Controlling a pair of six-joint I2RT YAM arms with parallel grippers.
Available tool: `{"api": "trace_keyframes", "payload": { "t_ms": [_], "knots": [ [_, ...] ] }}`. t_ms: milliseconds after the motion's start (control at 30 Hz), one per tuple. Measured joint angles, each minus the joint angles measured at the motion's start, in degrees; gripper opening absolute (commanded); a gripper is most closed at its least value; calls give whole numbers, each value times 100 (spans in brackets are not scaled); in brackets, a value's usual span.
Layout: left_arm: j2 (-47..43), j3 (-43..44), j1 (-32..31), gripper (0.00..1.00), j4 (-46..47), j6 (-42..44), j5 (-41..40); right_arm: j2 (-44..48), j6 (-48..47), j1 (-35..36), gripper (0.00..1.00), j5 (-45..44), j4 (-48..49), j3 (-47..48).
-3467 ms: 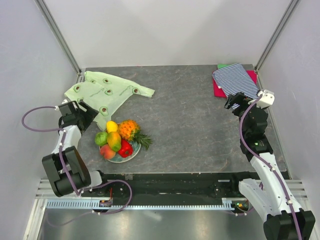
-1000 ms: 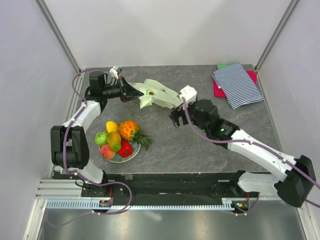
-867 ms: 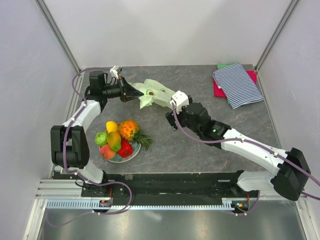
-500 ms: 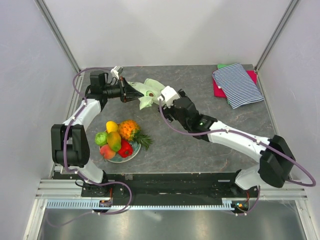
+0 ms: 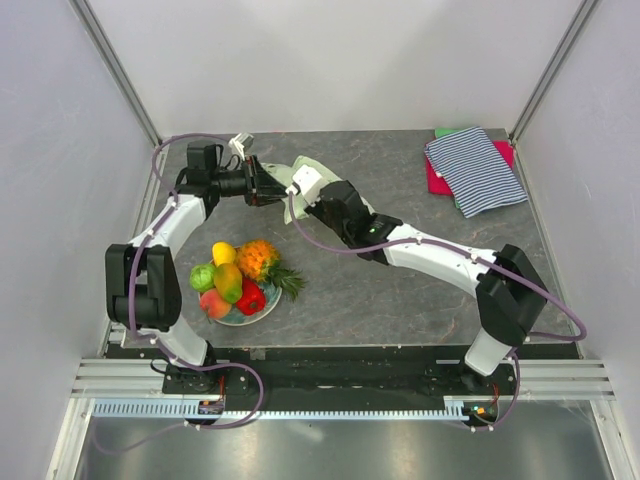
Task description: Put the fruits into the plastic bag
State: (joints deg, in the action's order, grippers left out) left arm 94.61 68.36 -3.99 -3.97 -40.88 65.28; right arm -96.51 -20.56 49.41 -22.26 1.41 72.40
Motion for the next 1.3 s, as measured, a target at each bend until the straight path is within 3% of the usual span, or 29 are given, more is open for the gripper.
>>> {"api": "trace_keyframes", "payload": {
  "t_ms": [33,133,233,300,433,567,733,1133,1300],
  "knots": [
    [13,22,-2,52,-42,22,2,-2,31,-2,0,-31,-24,26],
    [-9,70,0,62,-92,140,-35,-2,205,-50,0,-184,-306,286],
    [-341,55,55,66,-240,350,-435,-70,579,-249,0,-341,-1038,946],
    [-859,-22,129,68,-295,527,-940,-162,914,-503,0,-439,-1554,1539],
    [-2315,-415,232,85,7,817,-2057,-216,1635,-1040,0,-555,-2518,2424],
    [-3263,-761,20,86,496,1211,-2693,-341,2323,-1377,0,-476,-3281,3045],
    [-3322,-933,-837,86,662,1670,-3091,-378,3045,-1534,0,127,-3716,3294],
    [-3515,-1902,-2824,87,918,2151,-4310,-188,4242,-1626,0,1547,-3493,3289],
    [-3303,-2194,-3119,89,1117,2170,-5154,142,4452,-1641,0,1989,-3303,3005]
  ]
}}
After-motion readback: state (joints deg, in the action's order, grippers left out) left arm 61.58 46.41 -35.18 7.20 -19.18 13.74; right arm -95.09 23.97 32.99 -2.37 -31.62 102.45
